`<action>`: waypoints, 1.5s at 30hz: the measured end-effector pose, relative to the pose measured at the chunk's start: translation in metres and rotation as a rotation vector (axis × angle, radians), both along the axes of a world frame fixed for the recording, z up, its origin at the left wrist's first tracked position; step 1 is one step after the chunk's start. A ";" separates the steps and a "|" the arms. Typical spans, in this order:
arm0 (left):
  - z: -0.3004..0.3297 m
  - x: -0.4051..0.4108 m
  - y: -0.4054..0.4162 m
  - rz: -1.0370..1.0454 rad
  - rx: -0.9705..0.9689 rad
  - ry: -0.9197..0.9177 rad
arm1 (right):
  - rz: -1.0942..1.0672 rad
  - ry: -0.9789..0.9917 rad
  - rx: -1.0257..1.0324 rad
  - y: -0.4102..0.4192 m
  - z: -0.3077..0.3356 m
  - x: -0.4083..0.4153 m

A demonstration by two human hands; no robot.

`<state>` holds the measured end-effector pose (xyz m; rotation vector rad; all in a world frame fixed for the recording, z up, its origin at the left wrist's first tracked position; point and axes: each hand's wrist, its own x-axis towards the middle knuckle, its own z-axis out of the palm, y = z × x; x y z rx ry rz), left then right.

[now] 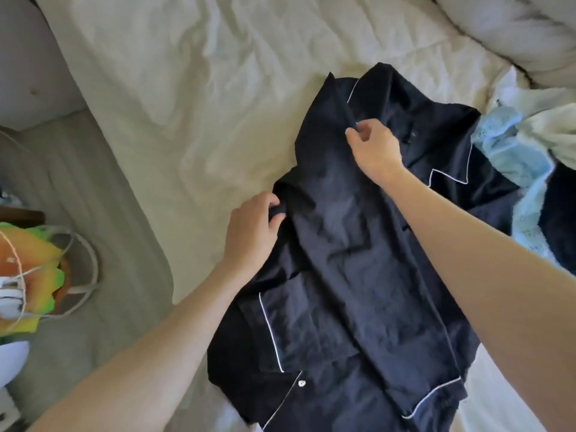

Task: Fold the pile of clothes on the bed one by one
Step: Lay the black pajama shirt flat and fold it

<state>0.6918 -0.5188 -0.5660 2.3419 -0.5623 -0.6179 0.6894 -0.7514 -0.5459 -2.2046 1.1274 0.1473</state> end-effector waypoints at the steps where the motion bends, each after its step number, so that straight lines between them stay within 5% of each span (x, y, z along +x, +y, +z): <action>1: -0.001 0.001 0.004 0.041 -0.045 -0.003 | 0.013 0.005 -0.007 -0.004 -0.002 0.010; 10: -0.014 0.005 0.061 0.379 -0.161 0.235 | -0.208 -0.046 0.251 -0.015 -0.011 0.074; 15: -0.019 0.020 0.068 0.264 -0.129 0.181 | -0.358 -0.146 0.333 -0.021 -0.004 0.085; 21: -0.011 0.036 0.066 0.193 -0.046 0.469 | -0.347 -0.086 0.432 -0.015 -0.009 0.088; 29: -0.009 0.058 0.024 0.230 -0.054 0.375 | -0.146 -0.062 0.275 -0.001 -0.022 0.075; 35: -0.020 0.049 0.031 0.267 -0.018 0.229 | -0.254 -0.117 0.184 -0.011 -0.016 0.055; 41: -0.011 0.041 0.051 0.339 -0.185 0.483 | -0.004 -0.075 -0.239 0.045 -0.010 -0.026; 45: -0.007 0.020 0.088 0.298 -0.184 0.747 | 0.055 0.005 -0.344 0.106 -0.014 -0.118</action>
